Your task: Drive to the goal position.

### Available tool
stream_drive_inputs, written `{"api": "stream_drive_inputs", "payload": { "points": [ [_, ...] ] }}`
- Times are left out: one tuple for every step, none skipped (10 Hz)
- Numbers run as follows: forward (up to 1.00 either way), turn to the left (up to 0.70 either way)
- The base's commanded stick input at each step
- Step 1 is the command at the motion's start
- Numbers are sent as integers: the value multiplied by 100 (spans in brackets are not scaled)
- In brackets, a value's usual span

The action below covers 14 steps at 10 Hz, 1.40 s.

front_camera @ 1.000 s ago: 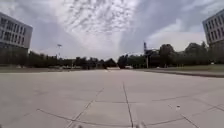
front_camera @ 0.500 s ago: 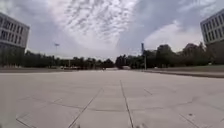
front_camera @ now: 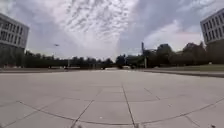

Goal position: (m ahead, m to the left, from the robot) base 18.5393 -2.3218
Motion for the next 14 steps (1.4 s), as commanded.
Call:
{"api": "stream_drive_inputs", "payload": {
  "points": [
    [70,0],
    [70,0],
    [70,0],
    [70,0],
    [70,6],
    [70,4],
    [70,0],
    [70,0],
    [70,0],
    [70,0],
    [70,0],
    [70,0],
    [70,0],
    [70,0]
  ]
}}
